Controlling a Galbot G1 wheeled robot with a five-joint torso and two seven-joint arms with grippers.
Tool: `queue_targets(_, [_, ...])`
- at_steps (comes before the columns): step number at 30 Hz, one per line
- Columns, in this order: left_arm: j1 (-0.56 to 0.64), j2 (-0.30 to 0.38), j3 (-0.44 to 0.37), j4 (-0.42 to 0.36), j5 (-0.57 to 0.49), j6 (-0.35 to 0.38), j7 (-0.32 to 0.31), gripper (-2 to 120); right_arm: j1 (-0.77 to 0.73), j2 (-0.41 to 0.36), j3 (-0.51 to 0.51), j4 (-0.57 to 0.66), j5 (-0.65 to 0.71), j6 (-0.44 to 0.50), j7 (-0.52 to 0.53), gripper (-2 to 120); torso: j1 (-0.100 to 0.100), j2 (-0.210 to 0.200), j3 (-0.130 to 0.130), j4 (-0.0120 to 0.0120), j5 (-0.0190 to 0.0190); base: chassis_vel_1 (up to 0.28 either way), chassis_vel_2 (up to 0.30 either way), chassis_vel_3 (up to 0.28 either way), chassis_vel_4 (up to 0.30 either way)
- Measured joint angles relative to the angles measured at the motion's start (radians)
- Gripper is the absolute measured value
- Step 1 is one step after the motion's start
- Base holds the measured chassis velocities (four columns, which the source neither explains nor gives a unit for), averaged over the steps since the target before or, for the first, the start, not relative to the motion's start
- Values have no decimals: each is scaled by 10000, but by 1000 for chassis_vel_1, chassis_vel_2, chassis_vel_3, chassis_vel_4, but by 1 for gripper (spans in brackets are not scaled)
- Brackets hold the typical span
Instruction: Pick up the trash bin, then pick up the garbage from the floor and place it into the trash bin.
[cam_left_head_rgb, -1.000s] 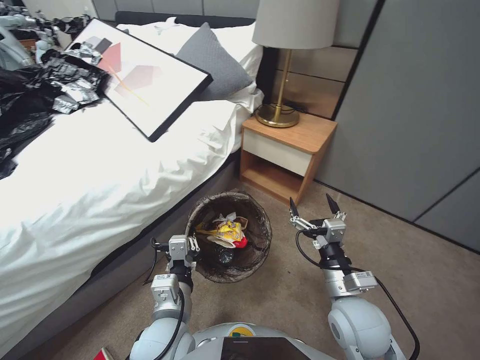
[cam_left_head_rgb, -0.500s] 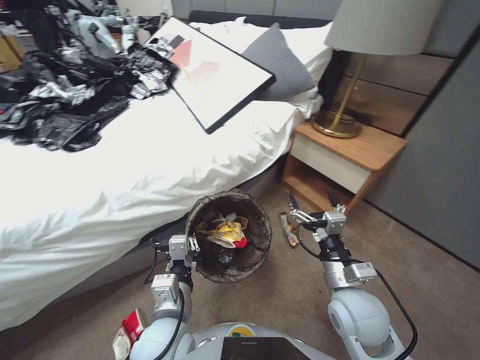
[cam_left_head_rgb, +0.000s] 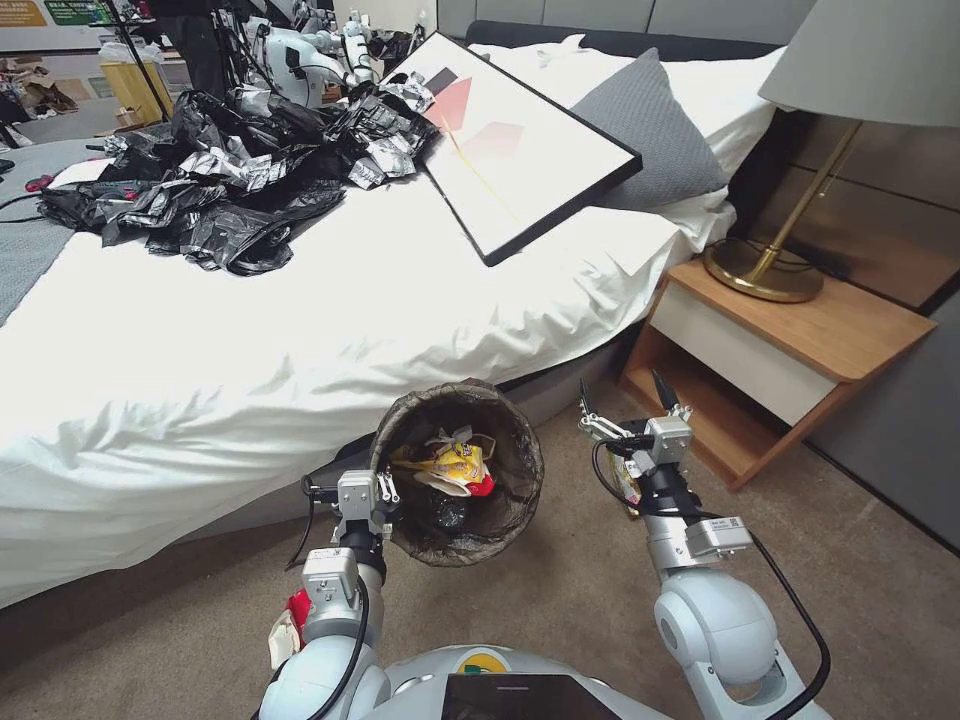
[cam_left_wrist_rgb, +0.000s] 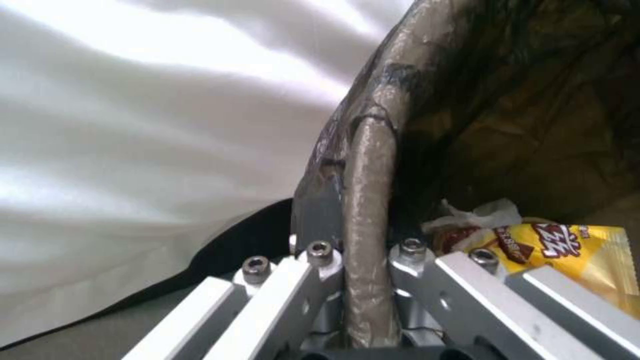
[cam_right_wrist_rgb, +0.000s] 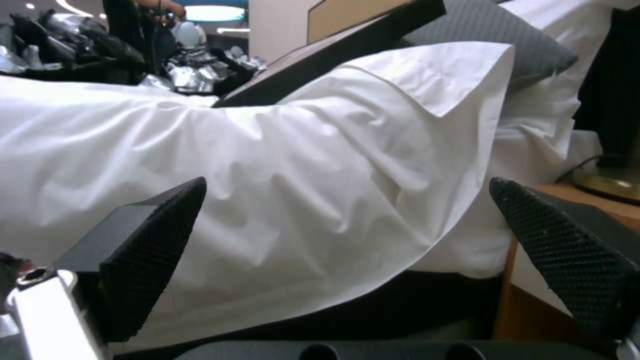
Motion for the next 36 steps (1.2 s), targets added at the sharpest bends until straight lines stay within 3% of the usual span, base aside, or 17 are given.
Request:
queue_targets(6, [0,0,0,0,0,0,0,0,280,-77,259,-337,75,-294,66,100,0,0,0,2,0,0,0,0,0])
queue_targets(17, [0,0,1,0,0,0,0,0,1749,-496,761,-2763,1021,-1838,264,100,0,0,0,1,1,0,0,0,0])
queue_targets(28, [0,0,1,0,0,0,0,0,3753,-910,229,-6123,1953,-3664,-267,100,0,0,1,4,1,0,0,0,0])
queue_targets(36, [0,0,2,0,0,0,0,0,5273,-877,-182,-8531,1165,-4295,-848,100,1,0,1,4,1,0,0,0,0])
